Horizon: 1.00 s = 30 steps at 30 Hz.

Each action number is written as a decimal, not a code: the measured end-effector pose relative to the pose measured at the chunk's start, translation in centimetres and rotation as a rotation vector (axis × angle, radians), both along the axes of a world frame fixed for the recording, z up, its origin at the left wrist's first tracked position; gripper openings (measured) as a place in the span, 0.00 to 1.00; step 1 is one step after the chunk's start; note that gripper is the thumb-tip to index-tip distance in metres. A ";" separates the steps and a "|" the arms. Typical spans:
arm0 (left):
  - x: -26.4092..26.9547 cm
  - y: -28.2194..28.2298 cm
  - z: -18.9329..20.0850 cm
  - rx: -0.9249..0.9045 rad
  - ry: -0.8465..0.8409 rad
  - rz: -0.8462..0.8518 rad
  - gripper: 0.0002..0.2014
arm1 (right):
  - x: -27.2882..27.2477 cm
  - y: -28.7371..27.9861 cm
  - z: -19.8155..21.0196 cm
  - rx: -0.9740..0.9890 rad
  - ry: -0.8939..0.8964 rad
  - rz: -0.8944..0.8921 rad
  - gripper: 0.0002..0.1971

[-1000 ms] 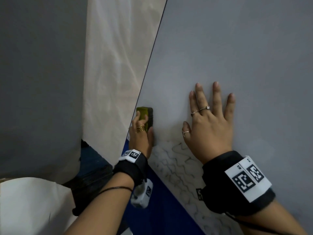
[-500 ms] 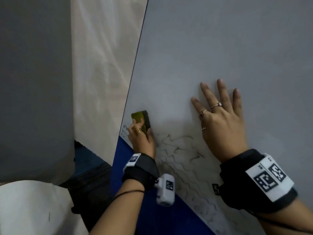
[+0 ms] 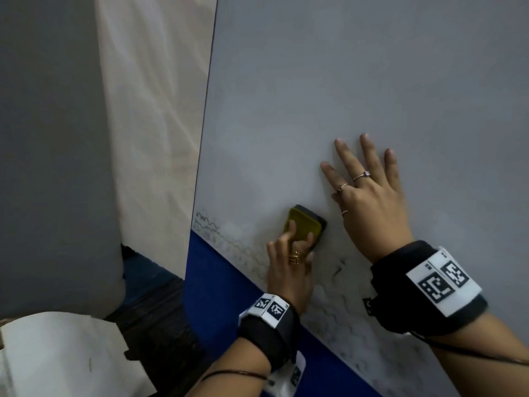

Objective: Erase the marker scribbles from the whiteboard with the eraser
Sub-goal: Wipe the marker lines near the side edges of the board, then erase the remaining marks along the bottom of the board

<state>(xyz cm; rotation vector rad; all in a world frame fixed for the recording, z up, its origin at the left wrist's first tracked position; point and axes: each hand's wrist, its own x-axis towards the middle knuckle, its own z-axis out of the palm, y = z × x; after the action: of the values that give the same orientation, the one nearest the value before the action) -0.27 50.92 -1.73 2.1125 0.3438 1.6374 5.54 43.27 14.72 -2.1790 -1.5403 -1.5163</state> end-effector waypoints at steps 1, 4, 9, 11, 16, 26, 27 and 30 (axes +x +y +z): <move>-0.3 -0.2 -0.3 0.045 0.026 -0.022 0.16 | 0.2 -0.1 0.0 -0.013 0.001 0.007 0.30; -0.4 1.9 -0.5 0.038 0.142 -0.003 0.17 | 0.5 -0.7 0.4 -0.039 0.017 0.037 0.30; 1.1 2.5 1.0 -0.377 -0.055 0.151 0.18 | 0.6 -1.3 0.9 -0.099 0.062 0.081 0.24; 1.3 0.1 1.4 -0.411 -0.056 0.154 0.15 | 0.6 -1.5 1.0 -0.122 0.083 0.064 0.27; -0.8 -4.9 -0.5 -0.115 0.060 -0.124 0.12 | 0.1 -2.3 1.9 -0.305 0.195 0.019 0.32; -7.9 -3.1 1.6 -0.013 0.259 -0.450 0.25 | -4.0 -10.6 -3.7 -0.619 0.375 0.230 0.43; -8.5 -2.8 1.9 0.040 0.280 -0.480 0.24 | -4.0 -11.1 -4.6 -0.633 0.401 0.204 0.46; -9.7 -2.4 3.5 0.115 0.318 -0.546 0.21 | -4.5 -12.0 -6.4 -0.510 0.450 0.240 0.42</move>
<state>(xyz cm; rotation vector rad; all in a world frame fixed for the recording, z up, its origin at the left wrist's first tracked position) -9.93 48.52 1.78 2.2852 -0.2276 1.0327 1.08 31.27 8.31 -2.2342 -2.0650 -0.5453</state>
